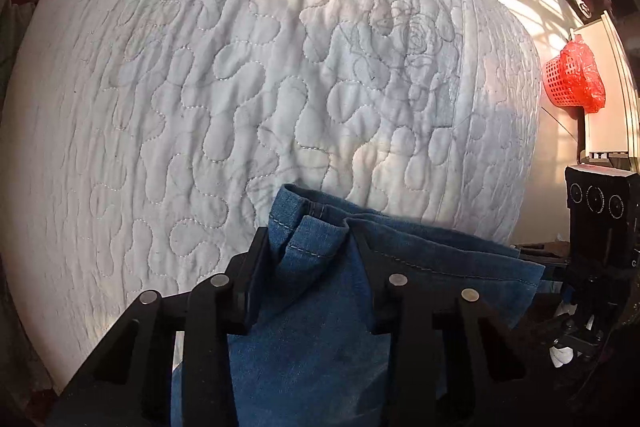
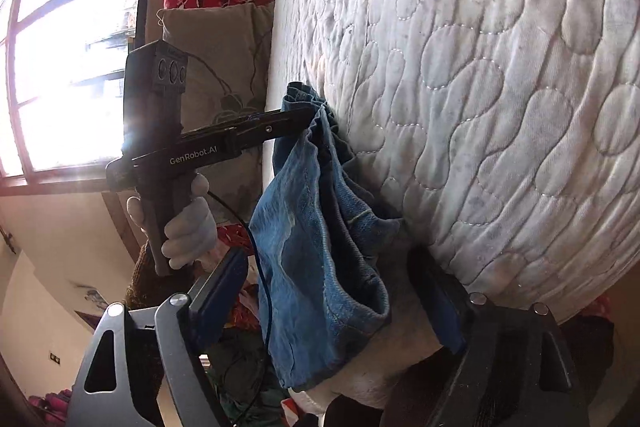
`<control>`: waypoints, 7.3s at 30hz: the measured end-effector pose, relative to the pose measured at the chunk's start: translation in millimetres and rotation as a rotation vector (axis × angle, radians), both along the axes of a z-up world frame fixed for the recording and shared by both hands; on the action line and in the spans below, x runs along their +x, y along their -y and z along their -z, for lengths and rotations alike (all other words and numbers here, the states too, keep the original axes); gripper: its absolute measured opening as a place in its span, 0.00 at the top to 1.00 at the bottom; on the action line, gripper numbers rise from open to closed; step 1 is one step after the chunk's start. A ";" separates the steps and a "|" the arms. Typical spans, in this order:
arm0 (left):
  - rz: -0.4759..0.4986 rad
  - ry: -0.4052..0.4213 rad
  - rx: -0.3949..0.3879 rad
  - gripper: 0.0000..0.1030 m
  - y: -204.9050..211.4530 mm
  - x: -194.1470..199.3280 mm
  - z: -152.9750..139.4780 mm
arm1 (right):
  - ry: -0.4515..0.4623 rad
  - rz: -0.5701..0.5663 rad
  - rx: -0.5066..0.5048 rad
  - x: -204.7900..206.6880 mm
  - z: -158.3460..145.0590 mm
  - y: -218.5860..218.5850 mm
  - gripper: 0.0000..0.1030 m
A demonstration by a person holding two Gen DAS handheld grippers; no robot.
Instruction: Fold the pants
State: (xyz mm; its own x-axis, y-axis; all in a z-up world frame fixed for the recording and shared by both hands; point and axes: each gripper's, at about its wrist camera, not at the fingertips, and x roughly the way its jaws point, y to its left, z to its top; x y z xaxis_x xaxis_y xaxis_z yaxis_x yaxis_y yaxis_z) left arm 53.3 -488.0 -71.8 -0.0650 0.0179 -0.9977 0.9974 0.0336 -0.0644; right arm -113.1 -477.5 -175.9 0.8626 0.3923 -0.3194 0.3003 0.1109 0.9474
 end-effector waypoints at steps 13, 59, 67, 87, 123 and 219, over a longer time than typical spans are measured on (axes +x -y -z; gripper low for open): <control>-0.340 -0.189 -0.212 0.89 -70.9 32.4 -34.3 | 0.012 -0.096 -0.328 14.8 -66.5 -12.2 0.87; -1.383 -0.285 -0.393 0.49 -416.0 -0.8 -4.7 | 0.042 -0.829 -0.751 250.2 -161.7 -189.2 0.38; -1.492 -0.138 -0.296 0.52 -382.2 -1.4 20.1 | 0.012 -1.073 -0.986 292.4 -123.6 -268.6 0.63; -1.585 -0.245 -0.282 0.83 -390.1 -15.8 29.7 | 0.005 -0.982 -1.059 296.1 -175.7 -164.1 0.37; -1.423 -0.585 -0.315 0.83 -351.5 -43.7 41.8 | 0.013 -0.948 -1.106 302.3 -158.7 -165.3 0.61; -1.128 0.293 -0.557 0.81 -316.4 -55.4 -39.3 | 0.013 -0.981 -0.948 264.9 -161.7 -155.7 0.70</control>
